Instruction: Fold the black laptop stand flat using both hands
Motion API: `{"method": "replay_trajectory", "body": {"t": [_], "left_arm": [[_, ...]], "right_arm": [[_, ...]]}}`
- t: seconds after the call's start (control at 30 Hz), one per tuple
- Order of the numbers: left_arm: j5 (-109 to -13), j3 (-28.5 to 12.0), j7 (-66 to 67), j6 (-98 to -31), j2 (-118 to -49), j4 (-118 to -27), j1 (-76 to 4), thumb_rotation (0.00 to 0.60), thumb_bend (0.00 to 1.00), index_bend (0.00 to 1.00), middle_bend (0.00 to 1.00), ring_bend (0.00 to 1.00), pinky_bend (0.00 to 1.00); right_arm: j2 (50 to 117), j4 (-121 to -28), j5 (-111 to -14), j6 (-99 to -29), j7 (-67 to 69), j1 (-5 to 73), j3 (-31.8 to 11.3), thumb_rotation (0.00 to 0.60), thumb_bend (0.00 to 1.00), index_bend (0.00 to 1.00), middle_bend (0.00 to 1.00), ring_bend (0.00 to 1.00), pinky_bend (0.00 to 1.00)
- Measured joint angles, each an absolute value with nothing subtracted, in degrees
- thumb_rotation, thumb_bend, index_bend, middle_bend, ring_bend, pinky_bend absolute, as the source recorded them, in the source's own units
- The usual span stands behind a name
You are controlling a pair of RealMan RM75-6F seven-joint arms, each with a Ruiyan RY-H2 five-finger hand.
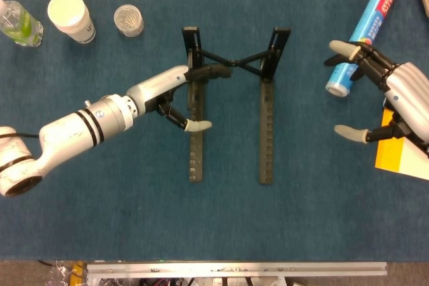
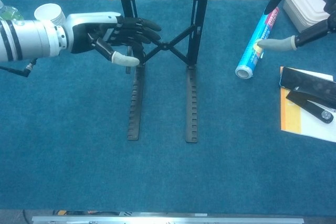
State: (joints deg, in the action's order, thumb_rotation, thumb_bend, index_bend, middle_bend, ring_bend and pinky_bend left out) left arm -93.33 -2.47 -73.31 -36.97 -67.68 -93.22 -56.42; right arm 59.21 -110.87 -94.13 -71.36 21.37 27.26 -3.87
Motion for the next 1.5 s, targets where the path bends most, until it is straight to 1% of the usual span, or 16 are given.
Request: {"method": "replay_trajectory", "body": {"t": [0.37, 0.63, 1.0, 1.23, 1.5], "left_arm": [[-93.83, 1.74, -78.67, -36.08, -72.16, -83.49, -57.62, 0.6, 0.25, 0.1, 0.11, 0.08, 0.08], [-94.7, 3.6, -83.49, -38.03, -74.77, -79.22, -58.25, 0.6, 0.25, 0.1, 0.11, 0.08, 0.08], [-93.0, 3.46, -81.29, -38.95, -78.14, -75.87, -58.64, 0.6, 0.25, 0.1, 0.12, 0.08, 0.08], [-90.25, 2.71, -77.02, -40.48, -79.56, -76.26, -57.07, 0.6, 0.25, 0.1, 0.12, 0.08, 0.08], [-89.29, 2.21, -77.86, -41.09, -80.8, -76.22, -56.23, 0.6, 0.25, 0.1, 0.12, 0.08, 0.08]], "right_arm": [[59.03, -111.82, -93.79, -71.72, 19.64, 26.46, -3.76, 0.6, 0.11, 0.09, 0.26, 0.12, 0.38], [59.25, -112.59, -93.24, -71.43, 18.05, 26.23, -3.93, 0.6, 0.11, 0.09, 0.26, 0.12, 0.38], [58.9, -112.88, -93.38, -71.94, 17.77, 25.49, -3.89, 0.6, 0.11, 0.09, 0.26, 0.12, 0.38], [58.78, -113.24, -93.48, -71.75, 17.38, 25.45, -3.98, 0.6, 0.11, 0.09, 0.26, 0.12, 0.38], [58.9, -113.45, -93.4, -71.66, 17.0, 25.25, -4.0, 0.6, 0.11, 0.09, 0.26, 0.12, 0.38]]}}
